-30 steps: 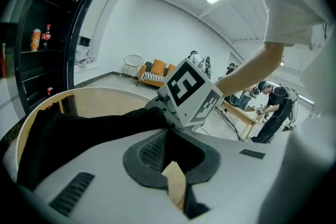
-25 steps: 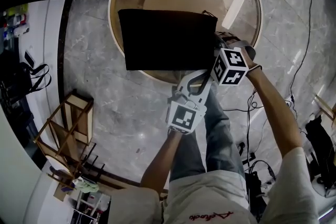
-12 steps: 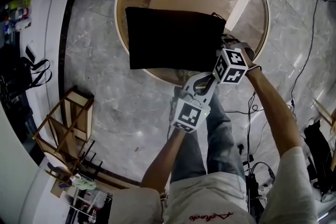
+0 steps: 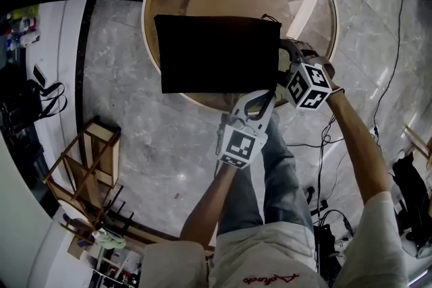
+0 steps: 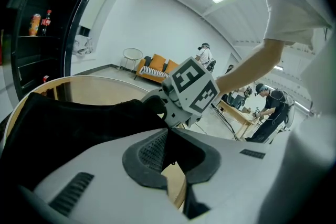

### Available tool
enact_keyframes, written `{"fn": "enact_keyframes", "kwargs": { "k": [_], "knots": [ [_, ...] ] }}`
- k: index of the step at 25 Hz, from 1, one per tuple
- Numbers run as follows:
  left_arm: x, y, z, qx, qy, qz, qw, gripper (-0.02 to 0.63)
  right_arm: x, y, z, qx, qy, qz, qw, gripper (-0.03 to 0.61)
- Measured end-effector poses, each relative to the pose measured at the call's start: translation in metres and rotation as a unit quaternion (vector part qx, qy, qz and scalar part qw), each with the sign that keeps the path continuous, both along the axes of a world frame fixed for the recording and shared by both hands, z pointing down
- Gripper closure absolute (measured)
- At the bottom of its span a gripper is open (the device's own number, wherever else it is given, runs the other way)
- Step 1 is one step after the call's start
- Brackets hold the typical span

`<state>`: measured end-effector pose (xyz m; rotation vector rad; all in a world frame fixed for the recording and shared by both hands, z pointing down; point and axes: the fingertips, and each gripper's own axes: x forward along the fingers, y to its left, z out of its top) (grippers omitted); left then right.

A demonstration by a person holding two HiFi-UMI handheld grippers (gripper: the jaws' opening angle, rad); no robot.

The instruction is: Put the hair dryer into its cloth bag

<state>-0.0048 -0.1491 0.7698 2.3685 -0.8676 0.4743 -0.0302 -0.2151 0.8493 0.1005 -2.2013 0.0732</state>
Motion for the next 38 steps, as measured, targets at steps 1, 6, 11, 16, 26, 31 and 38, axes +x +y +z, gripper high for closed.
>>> {"fn": "enact_keyframes", "kwargs": {
  "k": [1,6,11,16,26,31,38],
  "knots": [
    [0.002,-0.001,0.002,0.0,-0.002,0.001,1.0,0.577,0.008,-0.001,-0.003,0.0,-0.002,0.013,1.0,0.265],
    [0.008,-0.004,0.013,-0.008,-0.009,0.002,0.9999,0.575,0.047,-0.011,-0.029,-0.024,-0.069,0.144,0.987,0.265],
    [0.013,-0.009,0.01,-0.004,-0.012,-0.005,0.9999,0.577,0.093,-0.027,-0.064,-0.09,-0.202,0.361,0.906,0.329],
    [0.012,-0.007,-0.002,0.007,-0.019,-0.023,0.9995,0.575,0.118,-0.029,-0.103,-0.084,-0.281,0.442,0.848,0.508],
    [0.008,-0.005,-0.031,0.035,-0.049,-0.055,0.9967,0.575,0.112,-0.011,-0.154,-0.066,-0.312,0.431,0.844,0.549],
    [0.009,0.005,-0.057,0.057,-0.051,-0.065,0.995,0.575,0.111,0.009,-0.173,-0.059,-0.299,0.413,0.858,0.549],
    [0.006,0.003,-0.124,0.095,-0.032,-0.064,0.9929,0.58,0.107,0.024,-0.242,0.011,-0.286,0.392,0.874,0.549]
  ]
}}
